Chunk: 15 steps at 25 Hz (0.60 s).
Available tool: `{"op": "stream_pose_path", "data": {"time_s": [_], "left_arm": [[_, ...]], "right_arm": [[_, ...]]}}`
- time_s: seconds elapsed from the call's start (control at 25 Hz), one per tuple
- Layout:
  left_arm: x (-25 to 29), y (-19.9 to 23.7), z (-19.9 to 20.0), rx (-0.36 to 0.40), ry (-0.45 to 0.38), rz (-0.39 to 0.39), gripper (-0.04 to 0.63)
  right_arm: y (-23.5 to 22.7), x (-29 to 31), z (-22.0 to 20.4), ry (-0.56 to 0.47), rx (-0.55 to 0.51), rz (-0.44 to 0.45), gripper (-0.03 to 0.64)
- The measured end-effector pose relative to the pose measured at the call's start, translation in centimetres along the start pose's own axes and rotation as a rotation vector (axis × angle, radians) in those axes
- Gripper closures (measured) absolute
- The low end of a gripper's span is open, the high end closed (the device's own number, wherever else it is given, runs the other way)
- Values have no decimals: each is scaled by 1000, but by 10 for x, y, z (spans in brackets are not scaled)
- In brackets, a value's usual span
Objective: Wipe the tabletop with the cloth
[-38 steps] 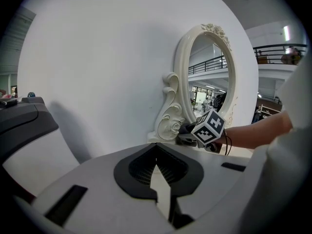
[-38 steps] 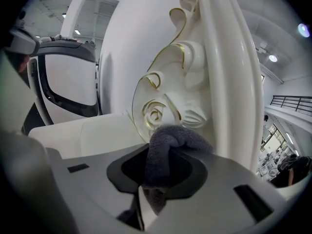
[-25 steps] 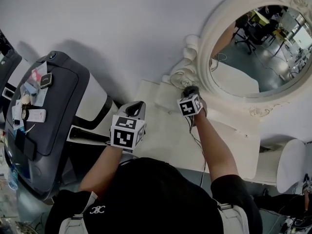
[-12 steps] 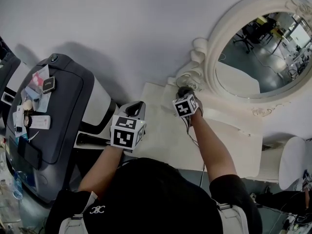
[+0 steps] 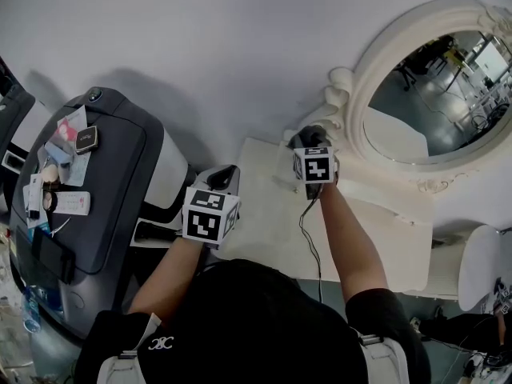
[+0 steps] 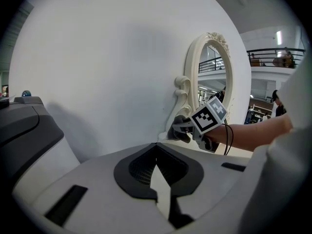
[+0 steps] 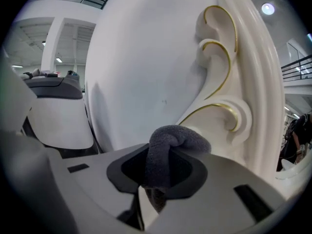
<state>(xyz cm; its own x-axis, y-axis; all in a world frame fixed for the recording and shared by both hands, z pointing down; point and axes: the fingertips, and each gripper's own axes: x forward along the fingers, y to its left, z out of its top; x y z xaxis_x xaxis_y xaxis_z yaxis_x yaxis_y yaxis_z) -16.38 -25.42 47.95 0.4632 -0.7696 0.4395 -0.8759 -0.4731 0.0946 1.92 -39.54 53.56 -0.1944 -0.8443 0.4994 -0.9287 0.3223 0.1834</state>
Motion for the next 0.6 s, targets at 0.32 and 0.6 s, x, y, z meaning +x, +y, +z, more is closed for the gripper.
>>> {"op": "stream_pose_path", "data": {"time_s": [0.32,0.6], "left_arm": [[3,-11,3,-5,-20,-33,589],[4,-22,3,-7,-31,-47,589]], "right_arm": [[-30,-37,34,-108,45,-59,535],[-41,-84,103,-279,4,-88,535]]}}
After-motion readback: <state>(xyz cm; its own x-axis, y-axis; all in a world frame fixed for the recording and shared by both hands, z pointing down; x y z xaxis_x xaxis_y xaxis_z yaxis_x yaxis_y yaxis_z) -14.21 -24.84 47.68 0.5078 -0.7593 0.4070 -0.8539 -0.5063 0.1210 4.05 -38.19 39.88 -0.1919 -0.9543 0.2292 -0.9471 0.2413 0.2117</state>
